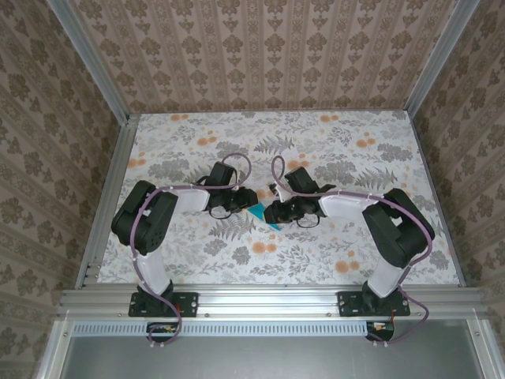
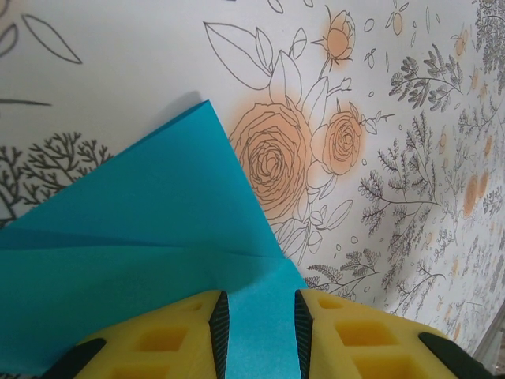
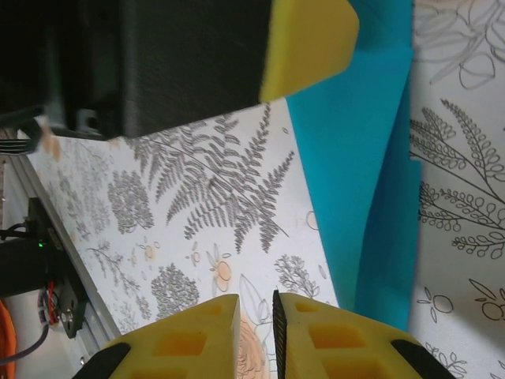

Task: Fold a paper plane with a square sheet of paper (pick it up from the middle)
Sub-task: Fold the wing for the fifth time at the center of the table.

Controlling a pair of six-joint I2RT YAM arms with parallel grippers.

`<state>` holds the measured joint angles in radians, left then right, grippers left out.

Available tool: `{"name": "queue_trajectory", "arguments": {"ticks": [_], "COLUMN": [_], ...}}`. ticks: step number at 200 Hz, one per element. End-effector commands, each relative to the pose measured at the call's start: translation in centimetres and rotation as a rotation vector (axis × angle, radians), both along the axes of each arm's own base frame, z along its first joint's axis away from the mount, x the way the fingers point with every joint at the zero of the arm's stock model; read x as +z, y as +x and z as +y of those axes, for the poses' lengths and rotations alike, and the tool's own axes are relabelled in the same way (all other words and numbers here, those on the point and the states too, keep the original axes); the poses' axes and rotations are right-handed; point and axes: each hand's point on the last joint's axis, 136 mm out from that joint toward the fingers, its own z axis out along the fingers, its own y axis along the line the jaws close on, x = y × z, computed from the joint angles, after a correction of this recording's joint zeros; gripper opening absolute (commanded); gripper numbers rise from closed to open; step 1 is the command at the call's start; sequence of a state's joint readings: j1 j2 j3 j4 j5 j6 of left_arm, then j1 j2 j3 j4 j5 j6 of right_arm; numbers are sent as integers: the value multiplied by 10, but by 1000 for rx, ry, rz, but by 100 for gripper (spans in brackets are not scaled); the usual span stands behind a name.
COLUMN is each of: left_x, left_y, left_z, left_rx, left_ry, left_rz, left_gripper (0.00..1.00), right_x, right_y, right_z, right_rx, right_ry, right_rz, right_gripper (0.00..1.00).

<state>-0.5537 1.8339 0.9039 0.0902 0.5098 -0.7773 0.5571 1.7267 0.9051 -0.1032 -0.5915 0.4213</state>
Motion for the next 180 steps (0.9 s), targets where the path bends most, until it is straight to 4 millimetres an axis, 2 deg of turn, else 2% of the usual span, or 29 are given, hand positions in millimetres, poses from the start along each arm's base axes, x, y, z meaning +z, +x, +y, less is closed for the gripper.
{"name": "queue_trajectory", "arguments": {"ticks": [1, 83, 180], "left_x": [-17, -18, -22], "left_y": [-5, -4, -4], "left_z": [9, 11, 15], "left_rx": [5, 9, 18], "left_ry": [52, 61, 87], "left_rz": [48, 52, 67], "left_gripper": [31, 31, 31], "right_x": [-15, -42, -55], "right_y": [-5, -17, -23], "right_z": [-9, -25, -37], "right_rx": [-2, 5, 1], "right_ry": [-80, -185, -237], "right_rz": [49, 114, 138], "right_gripper": [20, 20, 19]}}
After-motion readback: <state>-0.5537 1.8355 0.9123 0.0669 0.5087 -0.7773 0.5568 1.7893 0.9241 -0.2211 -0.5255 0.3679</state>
